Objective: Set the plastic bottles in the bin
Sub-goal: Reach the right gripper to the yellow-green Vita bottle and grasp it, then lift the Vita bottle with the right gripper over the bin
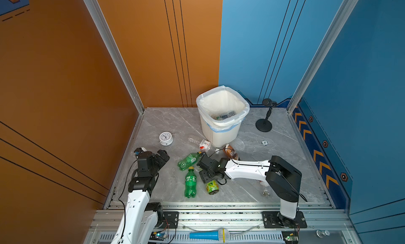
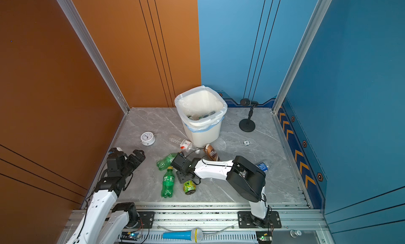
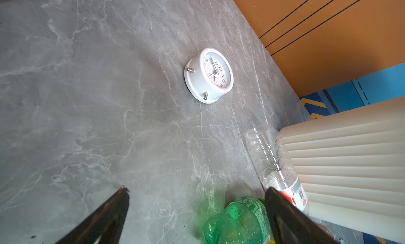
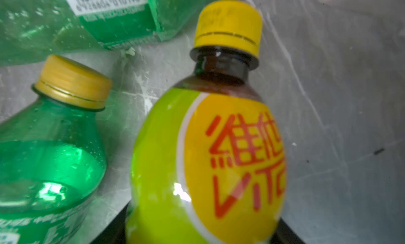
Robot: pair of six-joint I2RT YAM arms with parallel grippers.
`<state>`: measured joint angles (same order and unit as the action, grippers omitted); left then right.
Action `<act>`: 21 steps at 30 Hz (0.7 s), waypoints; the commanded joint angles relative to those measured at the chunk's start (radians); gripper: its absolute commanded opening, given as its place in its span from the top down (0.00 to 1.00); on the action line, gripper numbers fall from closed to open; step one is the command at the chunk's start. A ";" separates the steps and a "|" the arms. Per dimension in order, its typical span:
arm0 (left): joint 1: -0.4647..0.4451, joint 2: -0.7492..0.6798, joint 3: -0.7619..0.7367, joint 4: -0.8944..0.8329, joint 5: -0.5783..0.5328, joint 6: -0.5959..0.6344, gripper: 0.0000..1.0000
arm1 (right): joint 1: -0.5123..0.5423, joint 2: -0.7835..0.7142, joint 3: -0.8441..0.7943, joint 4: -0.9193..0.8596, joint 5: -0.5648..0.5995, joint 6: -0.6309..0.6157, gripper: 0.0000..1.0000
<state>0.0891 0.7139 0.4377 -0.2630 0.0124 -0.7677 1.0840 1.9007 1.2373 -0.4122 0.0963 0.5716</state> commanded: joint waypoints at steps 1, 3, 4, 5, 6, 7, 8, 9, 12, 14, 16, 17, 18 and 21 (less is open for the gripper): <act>0.009 -0.008 -0.017 -0.016 0.018 0.019 0.02 | -0.007 0.008 0.022 -0.034 -0.014 -0.016 0.41; 0.012 -0.008 -0.018 -0.016 0.020 0.019 0.02 | -0.006 -0.002 0.018 -0.030 -0.014 -0.020 0.45; 0.012 -0.008 -0.018 -0.016 0.022 0.018 0.02 | -0.006 -0.010 0.015 -0.026 -0.012 -0.021 0.46; 0.013 -0.008 -0.019 -0.016 0.022 0.018 0.02 | -0.006 -0.021 0.011 -0.022 -0.011 -0.022 0.48; 0.013 -0.007 -0.018 -0.015 0.024 0.016 0.02 | -0.005 -0.030 0.008 -0.020 -0.011 -0.022 0.48; 0.015 -0.006 -0.019 -0.015 0.024 0.016 0.02 | -0.003 -0.042 0.005 -0.016 -0.009 -0.024 0.48; 0.015 -0.007 -0.018 -0.015 0.024 0.015 0.02 | -0.001 -0.056 0.001 -0.013 -0.006 -0.025 0.49; 0.015 -0.006 -0.019 -0.015 0.024 0.016 0.02 | 0.000 -0.067 -0.001 -0.011 0.000 -0.028 0.49; 0.017 -0.006 -0.022 -0.015 0.026 0.013 0.02 | 0.005 -0.104 -0.004 -0.013 0.019 -0.044 0.49; 0.018 -0.007 -0.024 -0.013 0.025 0.007 0.02 | 0.005 -0.135 0.000 -0.016 0.035 -0.053 0.49; 0.017 -0.003 -0.025 -0.006 0.028 0.007 0.02 | 0.005 -0.167 0.005 -0.019 0.052 -0.074 0.49; 0.018 -0.001 -0.024 -0.003 0.027 0.007 0.02 | 0.005 -0.187 0.006 -0.015 0.062 -0.090 0.49; 0.017 0.003 -0.025 -0.002 0.028 0.007 0.02 | 0.005 -0.206 0.007 -0.010 0.070 -0.107 0.49; 0.019 0.006 -0.022 -0.002 0.036 0.005 0.02 | 0.004 -0.264 0.037 -0.001 0.098 -0.171 0.49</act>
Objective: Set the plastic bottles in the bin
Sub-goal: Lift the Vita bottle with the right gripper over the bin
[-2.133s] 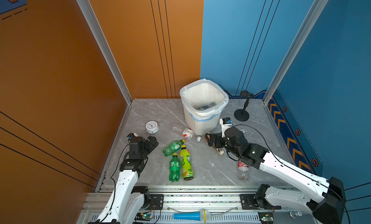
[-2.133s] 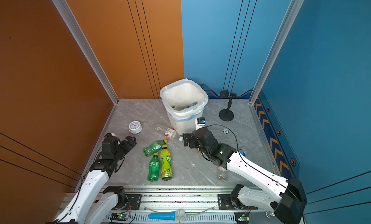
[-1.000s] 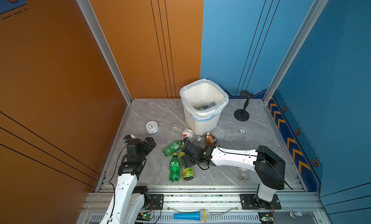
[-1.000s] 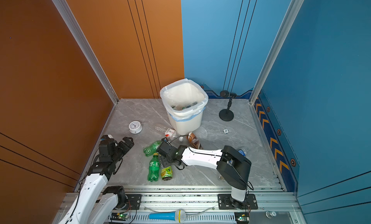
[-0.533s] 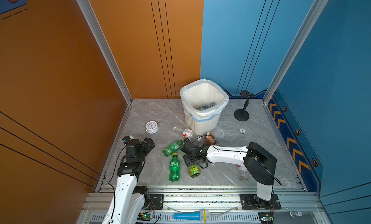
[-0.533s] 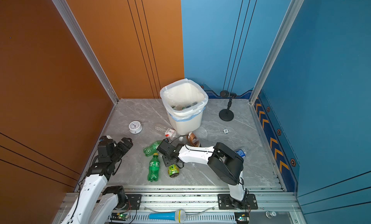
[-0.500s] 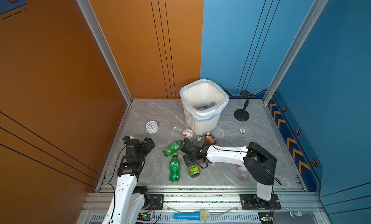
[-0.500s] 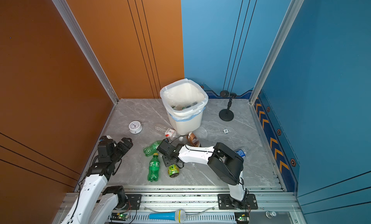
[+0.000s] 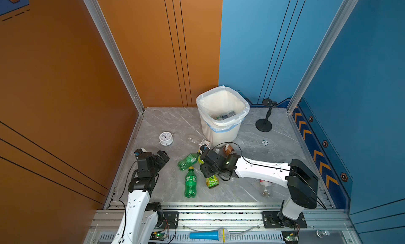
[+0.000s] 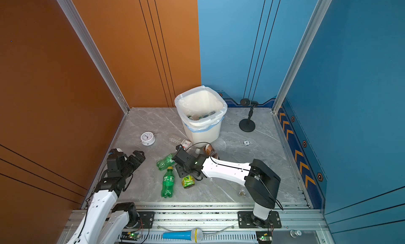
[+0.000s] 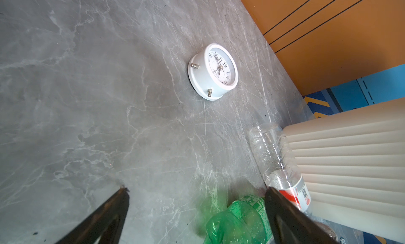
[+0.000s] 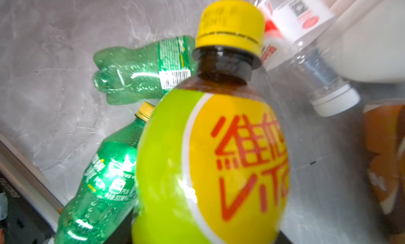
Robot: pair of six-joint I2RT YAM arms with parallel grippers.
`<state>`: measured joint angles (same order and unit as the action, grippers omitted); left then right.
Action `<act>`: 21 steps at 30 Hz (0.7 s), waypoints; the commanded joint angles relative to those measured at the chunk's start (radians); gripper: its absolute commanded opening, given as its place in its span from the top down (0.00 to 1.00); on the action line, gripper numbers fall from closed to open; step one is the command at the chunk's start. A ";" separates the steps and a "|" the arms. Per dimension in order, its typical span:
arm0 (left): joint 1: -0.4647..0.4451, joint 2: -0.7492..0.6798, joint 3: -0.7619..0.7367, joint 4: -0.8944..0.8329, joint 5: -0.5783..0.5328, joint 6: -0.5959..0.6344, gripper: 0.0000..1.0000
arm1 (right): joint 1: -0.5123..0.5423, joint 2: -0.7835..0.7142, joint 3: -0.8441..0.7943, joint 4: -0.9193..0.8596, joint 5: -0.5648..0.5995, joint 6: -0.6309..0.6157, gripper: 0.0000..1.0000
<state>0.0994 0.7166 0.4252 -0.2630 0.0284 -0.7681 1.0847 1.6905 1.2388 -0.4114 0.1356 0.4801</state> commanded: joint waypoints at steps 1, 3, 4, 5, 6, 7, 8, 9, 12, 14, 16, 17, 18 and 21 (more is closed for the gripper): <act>0.008 0.002 -0.011 -0.006 0.019 0.003 0.02 | 0.004 -0.075 0.053 0.000 0.071 -0.106 0.49; 0.011 0.000 -0.010 -0.009 0.019 0.003 0.02 | -0.002 -0.109 0.089 0.011 0.084 -0.150 0.49; 0.011 0.001 -0.011 -0.005 0.016 0.002 0.02 | -0.007 -0.122 0.108 0.026 0.087 -0.180 0.49; 0.011 0.001 -0.014 -0.001 0.016 0.001 0.02 | -0.009 -0.132 0.122 0.043 0.094 -0.207 0.49; 0.011 0.004 -0.016 0.002 0.016 -0.003 0.02 | -0.016 -0.140 0.141 0.062 0.099 -0.233 0.48; 0.010 0.003 -0.017 0.004 0.022 -0.007 0.02 | -0.022 -0.145 0.158 0.083 0.099 -0.256 0.48; 0.011 0.003 -0.017 0.005 0.025 -0.010 0.02 | -0.029 -0.148 0.176 0.101 0.099 -0.274 0.48; 0.012 0.003 -0.016 0.004 0.031 -0.011 0.02 | -0.037 -0.150 0.196 0.120 0.101 -0.288 0.48; 0.013 -0.004 -0.007 -0.014 0.029 -0.005 0.02 | -0.066 -0.153 0.257 0.165 0.083 -0.302 0.48; 0.013 -0.009 -0.007 -0.021 0.022 0.000 0.03 | -0.086 -0.158 0.279 0.211 0.075 -0.314 0.47; 0.014 -0.014 -0.007 -0.024 0.023 -0.004 0.02 | -0.111 -0.161 0.307 0.250 0.079 -0.331 0.47; 0.013 -0.018 -0.009 -0.025 0.027 -0.008 0.02 | -0.127 -0.160 0.323 0.257 0.079 -0.333 0.47; 0.013 -0.021 -0.011 -0.024 0.028 -0.012 0.02 | -0.150 -0.157 0.343 0.267 0.080 -0.332 0.46; 0.016 -0.025 -0.010 -0.025 0.032 -0.013 0.02 | -0.227 -0.142 0.402 0.293 0.080 -0.314 0.45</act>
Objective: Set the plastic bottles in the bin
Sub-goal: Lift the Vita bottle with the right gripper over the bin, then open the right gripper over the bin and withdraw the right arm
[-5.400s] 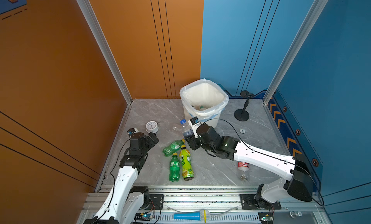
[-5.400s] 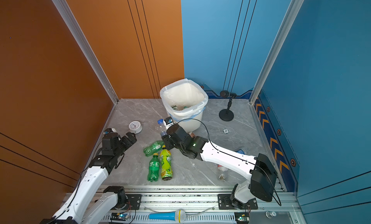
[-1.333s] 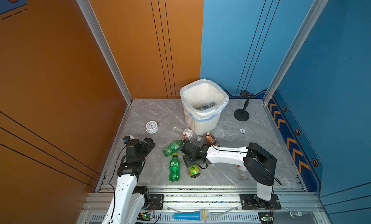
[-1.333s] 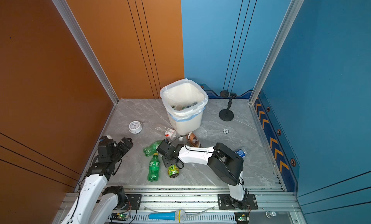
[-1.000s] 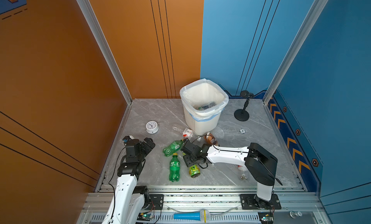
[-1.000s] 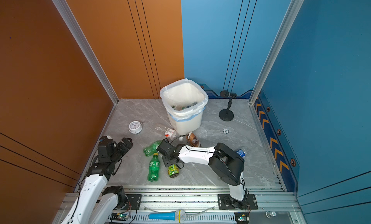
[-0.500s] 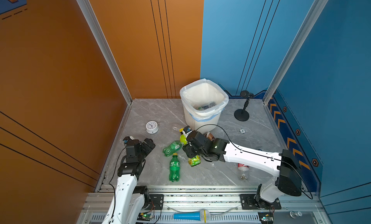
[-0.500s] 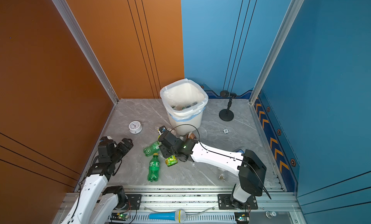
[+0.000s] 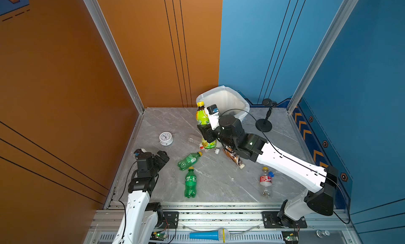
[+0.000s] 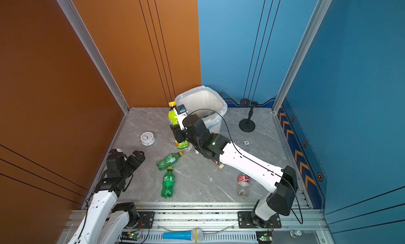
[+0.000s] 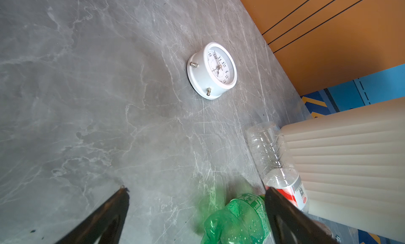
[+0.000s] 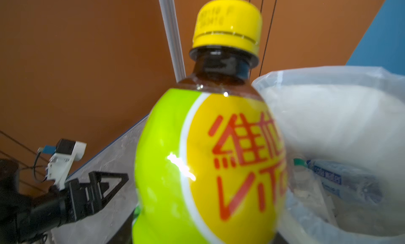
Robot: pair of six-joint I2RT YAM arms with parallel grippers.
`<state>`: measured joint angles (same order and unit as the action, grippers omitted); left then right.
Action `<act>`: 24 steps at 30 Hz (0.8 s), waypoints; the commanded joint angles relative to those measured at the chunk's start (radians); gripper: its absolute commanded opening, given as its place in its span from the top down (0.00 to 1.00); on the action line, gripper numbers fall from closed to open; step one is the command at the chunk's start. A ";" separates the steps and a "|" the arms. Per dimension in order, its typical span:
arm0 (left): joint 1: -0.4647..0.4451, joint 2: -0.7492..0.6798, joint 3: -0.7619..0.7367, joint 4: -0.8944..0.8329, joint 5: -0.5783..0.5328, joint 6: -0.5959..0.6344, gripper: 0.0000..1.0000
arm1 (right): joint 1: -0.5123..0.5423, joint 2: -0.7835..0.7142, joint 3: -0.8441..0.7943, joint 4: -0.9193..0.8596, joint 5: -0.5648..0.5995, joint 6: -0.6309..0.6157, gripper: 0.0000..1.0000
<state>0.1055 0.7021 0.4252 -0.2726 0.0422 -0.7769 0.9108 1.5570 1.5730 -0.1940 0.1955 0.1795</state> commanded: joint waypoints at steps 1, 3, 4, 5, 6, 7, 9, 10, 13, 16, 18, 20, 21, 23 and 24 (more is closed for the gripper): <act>0.008 -0.009 -0.010 -0.014 0.018 -0.002 0.02 | -0.080 -0.003 0.081 0.095 0.019 -0.008 0.45; 0.010 -0.006 -0.010 -0.015 0.016 0.000 0.02 | -0.121 0.013 0.100 0.133 0.028 -0.005 0.45; 0.011 -0.004 -0.007 -0.018 0.020 -0.002 0.02 | -0.142 0.025 0.117 0.146 0.033 0.000 0.45; 0.010 -0.005 -0.006 -0.019 0.022 -0.003 0.02 | -0.158 0.037 0.134 0.151 0.035 0.006 0.45; 0.011 -0.006 -0.003 -0.021 0.026 -0.005 0.02 | -0.179 0.053 0.155 0.152 0.034 0.018 0.45; 0.011 -0.009 -0.002 -0.024 0.025 -0.005 0.02 | -0.197 0.069 0.174 0.151 0.026 0.032 0.44; 0.011 -0.016 0.002 -0.030 0.023 -0.004 0.02 | -0.241 0.098 0.203 0.159 0.016 0.054 0.45; 0.011 -0.018 0.001 -0.030 0.020 -0.004 0.02 | -0.254 0.113 0.215 0.163 0.014 0.060 0.45; 0.012 -0.015 0.000 -0.032 0.021 -0.004 0.02 | -0.281 0.153 0.259 0.155 0.009 0.075 0.45; 0.013 -0.015 0.002 -0.034 0.025 -0.006 0.02 | -0.297 0.179 0.266 0.156 0.010 0.084 0.45; 0.013 -0.014 0.006 -0.036 0.024 -0.001 0.02 | -0.306 0.193 0.267 0.159 0.006 0.092 0.45; 0.013 -0.013 0.010 -0.035 0.019 0.004 0.02 | -0.315 0.211 0.269 0.159 0.004 0.097 0.45; 0.013 -0.012 0.014 -0.035 0.020 0.004 0.02 | -0.320 0.221 0.273 0.155 -0.002 0.104 0.45; 0.013 -0.008 0.021 -0.040 0.026 0.001 0.02 | -0.328 0.240 0.281 0.139 -0.015 0.118 0.44; 0.013 -0.007 0.023 -0.039 0.027 -0.002 0.02 | -0.331 0.250 0.287 0.127 -0.021 0.126 0.39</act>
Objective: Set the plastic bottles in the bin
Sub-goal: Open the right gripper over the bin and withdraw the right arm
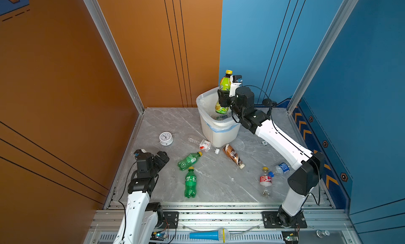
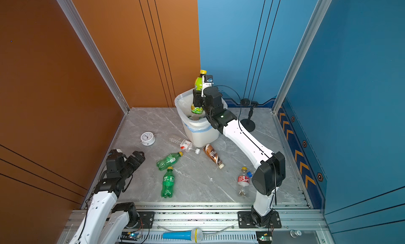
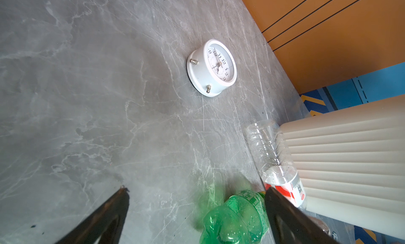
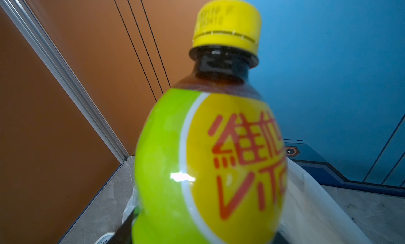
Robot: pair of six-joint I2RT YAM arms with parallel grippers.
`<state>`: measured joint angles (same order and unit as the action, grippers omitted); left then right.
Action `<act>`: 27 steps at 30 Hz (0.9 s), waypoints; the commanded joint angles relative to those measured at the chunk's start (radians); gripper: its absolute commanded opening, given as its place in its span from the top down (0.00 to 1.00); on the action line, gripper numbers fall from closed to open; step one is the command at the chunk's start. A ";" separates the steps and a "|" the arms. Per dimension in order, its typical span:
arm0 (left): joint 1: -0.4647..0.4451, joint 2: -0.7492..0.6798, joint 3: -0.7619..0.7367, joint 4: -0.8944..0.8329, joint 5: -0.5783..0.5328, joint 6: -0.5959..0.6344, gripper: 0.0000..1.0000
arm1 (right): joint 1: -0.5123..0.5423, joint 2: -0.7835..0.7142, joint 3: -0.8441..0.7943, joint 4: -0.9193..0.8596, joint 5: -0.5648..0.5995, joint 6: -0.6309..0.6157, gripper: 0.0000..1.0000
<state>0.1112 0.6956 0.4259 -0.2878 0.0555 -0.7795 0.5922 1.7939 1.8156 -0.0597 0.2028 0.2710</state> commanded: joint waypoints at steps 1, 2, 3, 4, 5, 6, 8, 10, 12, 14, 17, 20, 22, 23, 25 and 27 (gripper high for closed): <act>0.006 -0.002 0.025 -0.025 0.014 0.002 0.02 | -0.014 0.019 0.054 -0.026 -0.031 0.038 0.30; 0.007 -0.002 0.030 -0.025 0.013 0.002 0.02 | -0.015 0.025 0.064 -0.052 -0.026 0.043 0.19; 0.007 0.001 0.032 -0.024 0.011 0.001 0.02 | -0.015 0.021 0.067 -0.065 -0.019 0.040 0.09; 0.008 0.002 0.033 -0.020 0.012 0.003 0.02 | -0.016 0.015 0.064 -0.075 -0.012 0.039 0.04; 0.007 0.004 0.033 -0.015 0.012 0.002 0.02 | -0.018 -0.002 0.054 -0.076 -0.006 0.039 0.00; 0.007 0.009 0.034 -0.013 0.013 -0.001 0.02 | -0.020 -0.022 0.042 -0.070 -0.004 0.037 0.00; 0.007 0.018 0.037 -0.007 0.023 -0.005 0.02 | -0.022 -0.067 0.017 -0.059 -0.001 0.029 0.00; 0.007 0.026 0.042 0.000 0.033 -0.008 0.02 | -0.024 -0.117 -0.011 -0.052 0.005 0.014 0.00; 0.007 0.036 0.049 0.002 0.042 -0.004 0.02 | -0.024 -0.185 -0.076 -0.044 0.019 -0.005 0.00; 0.005 0.044 0.055 0.006 0.045 -0.004 0.02 | -0.026 -0.265 -0.160 -0.018 0.037 -0.014 0.00; 0.001 0.051 0.057 0.007 0.061 -0.008 0.02 | -0.029 -0.407 -0.359 0.036 0.073 0.008 0.00; -0.006 0.055 0.063 -0.003 0.080 -0.014 0.02 | -0.039 -0.541 -0.585 0.078 0.102 0.071 0.00; -0.017 0.056 0.070 -0.016 0.093 -0.008 0.02 | -0.050 -0.597 -0.700 0.078 0.114 0.107 0.00; -0.024 0.058 0.077 -0.039 0.096 -0.009 0.02 | -0.061 -0.614 -0.739 0.062 0.117 0.126 0.00; -0.045 0.059 0.093 -0.086 0.106 -0.002 0.03 | -0.090 -0.628 -0.775 -0.003 0.098 0.170 0.00; -0.083 0.055 0.108 -0.148 0.104 0.000 0.02 | -0.114 -0.633 -0.799 -0.040 0.077 0.197 0.00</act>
<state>0.0612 0.7540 0.4881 -0.3428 0.1322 -0.7864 0.5049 1.1652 1.0508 -0.0349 0.2764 0.3923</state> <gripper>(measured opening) 0.980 0.996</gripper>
